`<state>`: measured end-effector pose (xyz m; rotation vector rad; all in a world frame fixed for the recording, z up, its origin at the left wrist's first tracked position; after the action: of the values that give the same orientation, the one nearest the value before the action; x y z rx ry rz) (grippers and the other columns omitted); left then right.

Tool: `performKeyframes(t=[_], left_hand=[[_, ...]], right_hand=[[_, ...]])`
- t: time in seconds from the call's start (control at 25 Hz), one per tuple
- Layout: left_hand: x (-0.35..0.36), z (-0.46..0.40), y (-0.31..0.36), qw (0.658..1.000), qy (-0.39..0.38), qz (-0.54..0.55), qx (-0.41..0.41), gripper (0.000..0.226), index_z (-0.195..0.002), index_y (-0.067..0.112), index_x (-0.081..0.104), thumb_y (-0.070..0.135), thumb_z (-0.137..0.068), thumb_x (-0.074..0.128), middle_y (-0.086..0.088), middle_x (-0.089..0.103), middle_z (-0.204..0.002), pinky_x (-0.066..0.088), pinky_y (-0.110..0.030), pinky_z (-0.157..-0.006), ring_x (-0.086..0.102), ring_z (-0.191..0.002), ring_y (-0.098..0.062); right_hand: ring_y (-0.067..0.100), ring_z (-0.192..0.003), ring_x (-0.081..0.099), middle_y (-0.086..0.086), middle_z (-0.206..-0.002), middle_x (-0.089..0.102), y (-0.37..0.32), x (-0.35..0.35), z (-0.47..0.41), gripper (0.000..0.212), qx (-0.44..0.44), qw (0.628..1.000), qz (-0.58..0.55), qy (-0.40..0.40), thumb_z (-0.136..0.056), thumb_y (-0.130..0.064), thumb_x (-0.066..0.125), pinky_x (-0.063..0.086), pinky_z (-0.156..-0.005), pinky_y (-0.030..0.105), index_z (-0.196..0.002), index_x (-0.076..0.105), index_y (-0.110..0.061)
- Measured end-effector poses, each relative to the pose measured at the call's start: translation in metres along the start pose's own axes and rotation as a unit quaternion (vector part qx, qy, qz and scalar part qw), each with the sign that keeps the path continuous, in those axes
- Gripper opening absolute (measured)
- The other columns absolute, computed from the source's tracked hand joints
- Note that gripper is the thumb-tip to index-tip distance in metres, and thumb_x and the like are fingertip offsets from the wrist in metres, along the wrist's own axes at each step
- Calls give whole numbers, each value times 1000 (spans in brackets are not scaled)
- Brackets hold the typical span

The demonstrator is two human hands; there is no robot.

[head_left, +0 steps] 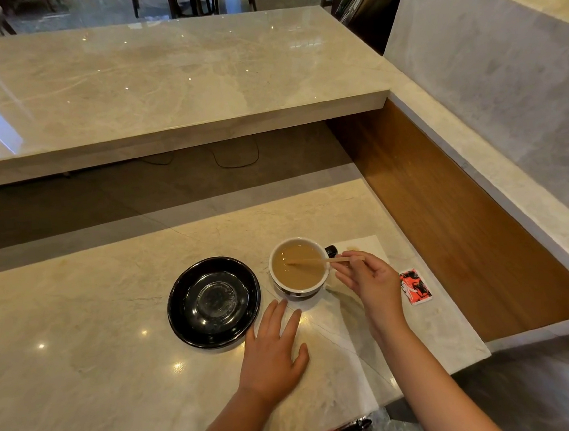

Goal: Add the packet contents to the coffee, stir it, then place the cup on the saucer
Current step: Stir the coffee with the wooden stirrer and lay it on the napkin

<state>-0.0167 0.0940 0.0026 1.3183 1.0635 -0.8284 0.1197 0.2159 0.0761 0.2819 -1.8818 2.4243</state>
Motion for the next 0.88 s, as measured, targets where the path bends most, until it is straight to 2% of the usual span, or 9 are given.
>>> performKeyframes(t=[0.12, 0.24, 0.4, 0.56, 0.72, 0.8, 0.88], left_hand=[[0, -1, 0, 1000, 1, 0, 1, 52, -129, 23, 48, 46, -82, 45, -8, 45, -141, 37, -51, -92, 31, -132, -22], [0, 0, 1, 1000, 5, -1, 2, 52, -129, 23, 47, 46, -82, 45, -8, 45, -140, 37, -51, -93, 31, -132, -22], [0, 0, 1, 1000, 5, 0, 4, 53, -129, 22, 48, 45, -82, 45, -9, 45, -140, 36, -51, -94, 30, -132, -23], [1, 0, 0, 1000, 2, 3, 3, 54, -129, 21, 48, 45, -81, 45, -9, 45, -141, 37, -53, -93, 31, -132, -24], [0, 0, 0, 1000, 1, -5, 3, 54, -129, 22, 48, 46, -81, 45, -9, 45, -140, 37, -52, -93, 32, -131, -24], [0, 0, 1, 1000, 2, -6, 3, 54, -129, 22, 48, 46, -82, 45, -9, 46, -140, 37, -52, -94, 31, -131, -24], [-1, 0, 1, 1000, 4, -7, 4, 53, -129, 22, 47, 46, -82, 45, -9, 45, -141, 36, -52, -94, 31, -132, -23]], right_hand=[[12, -76, 72, 16, -90, 71, -7, -21, -7, 20, -6, 1000, 7, 28, -93, -5, 47, 58, -68, 19, -98, 65, 2], [13, -76, 72, 18, -90, 70, -10, -37, -11, 19, -2, 999, 11, 48, -92, -5, 47, 59, -68, 19, -93, 66, -2], [14, -75, 72, 17, -89, 71, -17, -50, -12, 20, 0, 998, 19, 59, -92, -5, 48, 59, -67, 19, -98, 65, 3], [12, -72, 72, 16, -86, 71, -26, -63, -15, 19, 0, 997, 14, 71, -92, -4, 47, 59, -66, 18, -95, 65, 1], [11, -72, 72, 14, -86, 70, -41, -75, -18, 19, -27, 996, 20, 79, -92, -3, 47, 59, -67, 18, -96, 65, 3], [9, -73, 71, 9, -85, 70, -52, -78, -21, 19, -65, 993, 61, 71, -92, -4, 48, 57, -66, 15, -94, 67, -3], [6, -76, 70, 4, -86, 70, -62, -76, -24, 18, -116, 980, 152, 45, -91, -5, 51, 55, -66, 12, -98, 67, -5]])
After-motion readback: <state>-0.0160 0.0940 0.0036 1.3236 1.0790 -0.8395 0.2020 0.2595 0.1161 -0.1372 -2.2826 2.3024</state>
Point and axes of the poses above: each hand's wrist, its own z-axis away from the middle knuckle, its own x-axis out of the palm, y = z × x, the point moved 10 cm from there along -z, towards the middle knuckle
